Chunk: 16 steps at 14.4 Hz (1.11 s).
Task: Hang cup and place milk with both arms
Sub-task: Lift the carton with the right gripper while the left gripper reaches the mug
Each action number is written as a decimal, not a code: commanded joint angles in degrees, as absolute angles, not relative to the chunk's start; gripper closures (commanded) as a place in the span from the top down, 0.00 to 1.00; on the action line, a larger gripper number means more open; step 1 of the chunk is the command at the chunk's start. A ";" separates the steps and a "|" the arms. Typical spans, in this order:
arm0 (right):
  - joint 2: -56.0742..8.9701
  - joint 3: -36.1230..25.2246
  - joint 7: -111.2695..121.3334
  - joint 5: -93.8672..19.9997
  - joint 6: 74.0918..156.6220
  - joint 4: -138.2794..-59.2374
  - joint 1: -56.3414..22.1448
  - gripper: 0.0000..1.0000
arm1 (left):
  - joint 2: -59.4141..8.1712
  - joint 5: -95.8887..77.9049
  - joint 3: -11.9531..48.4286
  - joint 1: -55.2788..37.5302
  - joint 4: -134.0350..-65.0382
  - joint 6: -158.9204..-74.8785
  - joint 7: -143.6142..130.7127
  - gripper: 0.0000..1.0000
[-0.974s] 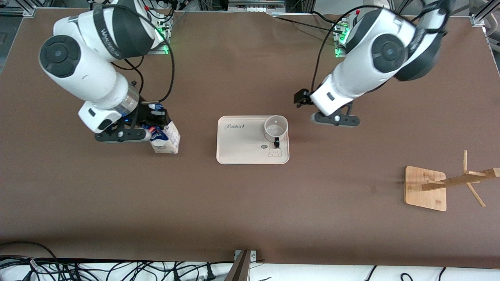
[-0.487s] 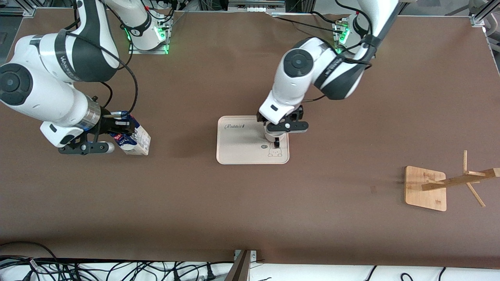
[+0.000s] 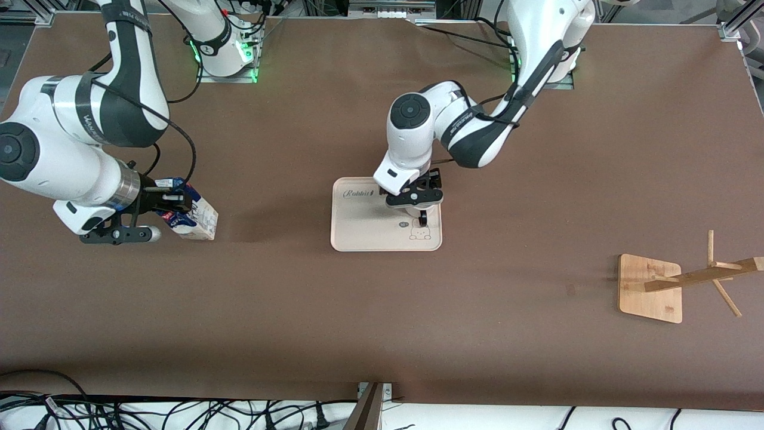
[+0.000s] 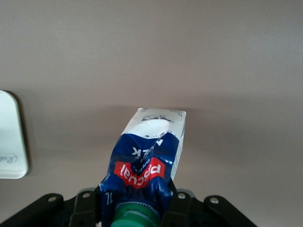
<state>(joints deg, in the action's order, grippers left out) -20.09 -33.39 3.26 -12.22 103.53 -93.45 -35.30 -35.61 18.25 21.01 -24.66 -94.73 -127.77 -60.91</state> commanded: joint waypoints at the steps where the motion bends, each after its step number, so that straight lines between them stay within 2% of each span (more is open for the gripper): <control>1: -18.99 -33.84 5.89 -11.43 106.69 -97.28 -35.24 0.42 | -38.14 21.43 20.39 -26.10 -93.16 -128.50 -63.02 1.00; 2: -19.07 -33.84 6.41 -11.43 108.09 -98.60 -35.24 0.42 | -38.41 23.71 20.30 -26.10 -93.25 -128.50 -63.10 1.00; 3: -18.99 -33.84 7.63 -11.43 110.02 -100.44 -35.24 0.42 | -39.02 24.34 20.39 -26.02 -93.60 -128.41 -63.19 0.79; 4: -18.81 -33.84 7.91 -11.51 111.69 -102.20 -35.24 0.42 | -39.63 24.35 20.39 -26.02 -93.52 -128.41 -63.37 0.54; 5: -18.55 -33.84 8.00 -11.51 114.23 -104.39 -35.24 0.42 | -39.73 24.35 20.39 -26.02 -93.43 -128.41 -63.54 0.32; 7: -18.19 -33.84 8.00 -11.51 117.24 -107.30 -35.33 0.42 | -39.64 24.43 20.39 -25.84 -93.34 -128.15 -63.54 0.01; 13: -17.58 -33.58 8.09 -11.51 118.92 -110.04 -35.42 0.43 | -38.59 24.34 20.39 -25.49 -92.99 -127.79 -63.37 0.00; 14: -17.67 -33.57 8.35 -11.51 119.00 -110.04 -35.42 0.50 | -38.15 24.43 20.30 -25.14 -92.73 -127.71 -63.20 0.00; 15: -18.01 -33.57 8.35 -11.51 119.09 -109.78 -35.42 0.72 | -37.45 24.61 20.22 -24.88 -92.46 -127.44 -63.02 0.00; 16: -18.28 -33.57 8.35 -11.51 119.27 -109.69 -35.42 1.00 | -36.40 24.61 20.13 -24.26 -92.29 -126.83 -62.84 0.00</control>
<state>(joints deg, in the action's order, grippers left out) -19.74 -33.78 7.51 -12.22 118.12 -108.15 -35.26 -38.72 22.73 20.39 -24.94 -92.91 -128.55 -62.33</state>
